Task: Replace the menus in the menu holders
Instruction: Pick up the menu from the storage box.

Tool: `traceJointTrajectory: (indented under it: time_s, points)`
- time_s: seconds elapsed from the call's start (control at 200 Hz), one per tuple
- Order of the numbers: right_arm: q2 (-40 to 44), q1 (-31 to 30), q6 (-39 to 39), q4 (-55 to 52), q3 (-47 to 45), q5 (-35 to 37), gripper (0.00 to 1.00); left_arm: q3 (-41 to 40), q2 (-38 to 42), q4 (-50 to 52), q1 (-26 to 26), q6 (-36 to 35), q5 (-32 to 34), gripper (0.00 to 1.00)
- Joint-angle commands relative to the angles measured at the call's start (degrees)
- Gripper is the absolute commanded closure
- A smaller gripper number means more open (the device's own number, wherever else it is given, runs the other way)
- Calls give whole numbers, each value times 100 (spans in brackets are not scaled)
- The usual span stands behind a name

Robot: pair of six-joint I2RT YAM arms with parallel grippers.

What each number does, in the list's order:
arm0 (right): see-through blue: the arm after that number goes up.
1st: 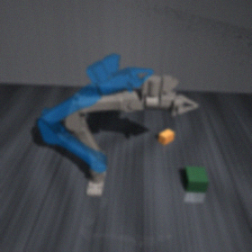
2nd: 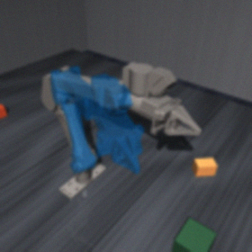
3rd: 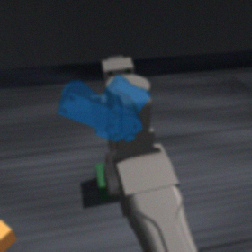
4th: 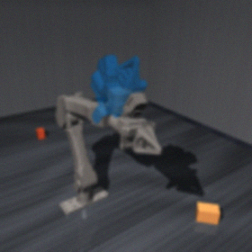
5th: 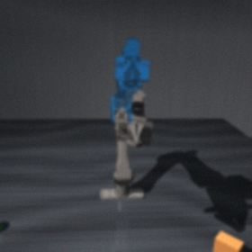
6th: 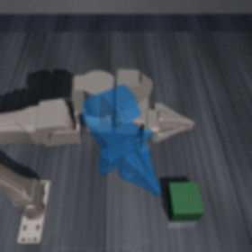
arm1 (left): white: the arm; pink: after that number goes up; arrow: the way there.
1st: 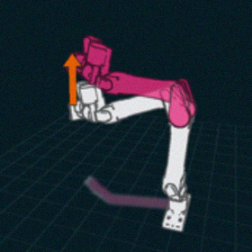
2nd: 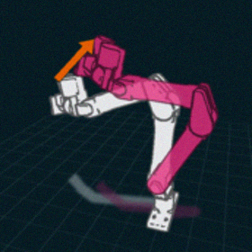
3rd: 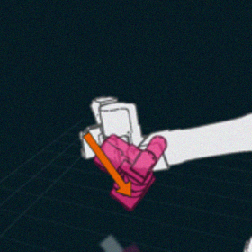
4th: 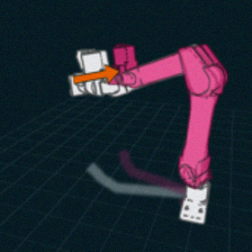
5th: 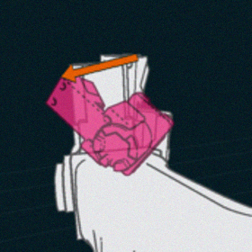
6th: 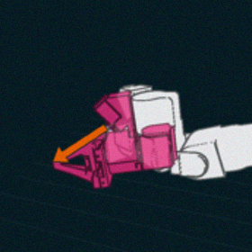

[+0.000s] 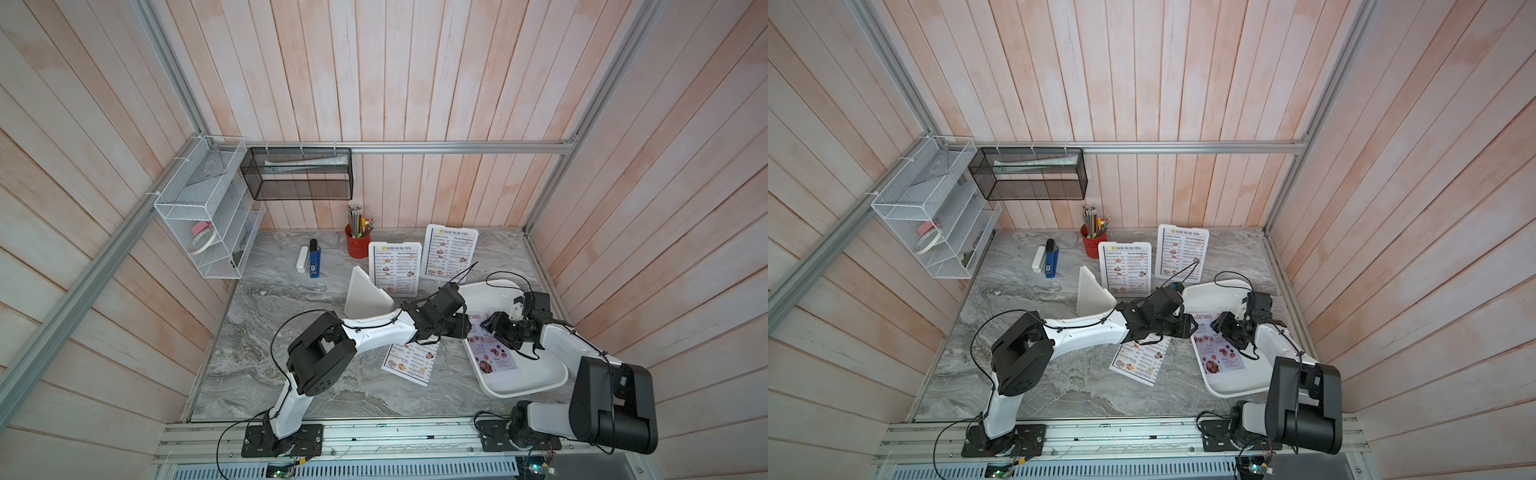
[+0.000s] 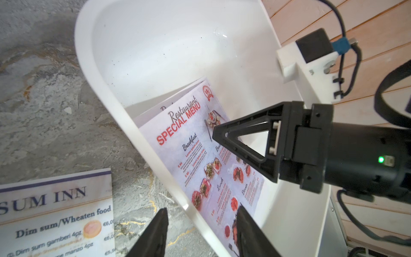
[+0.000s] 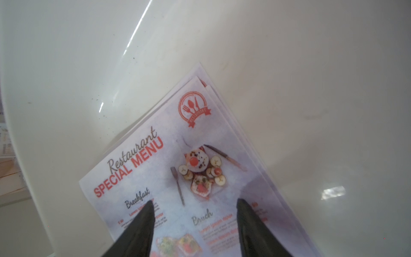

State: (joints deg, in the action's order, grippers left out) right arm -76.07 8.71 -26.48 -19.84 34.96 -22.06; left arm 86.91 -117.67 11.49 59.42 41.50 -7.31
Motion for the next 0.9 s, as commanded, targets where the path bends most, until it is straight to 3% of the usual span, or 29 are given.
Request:
traceJointTrajectory:
  time_s: [0.0, 0.195, 0.405, 0.54, 0.685, 0.895]
  points:
    - [149, -4, 87, -353, 325, 624, 31, 142, -83, -15, 30, -36, -4, 44]
    - [-130, 118, 182, -321, 449, 1293, 21, 159, -71, 14, 95, -34, 19, 41]
    - [-312, 377, 183, -267, 498, 1733, 19, 197, -132, -1, 149, -14, -57, 41]
    - [-486, 396, 128, -159, 290, 1290, 19, 251, -233, -15, 158, -1, -104, 42]
    - [-417, 345, -37, 29, -75, 490, 30, 317, -331, -16, 150, -27, -130, 45]
    - [-181, 225, -199, 50, -280, 70, 38, 352, -379, -31, 32, -10, -51, 48]
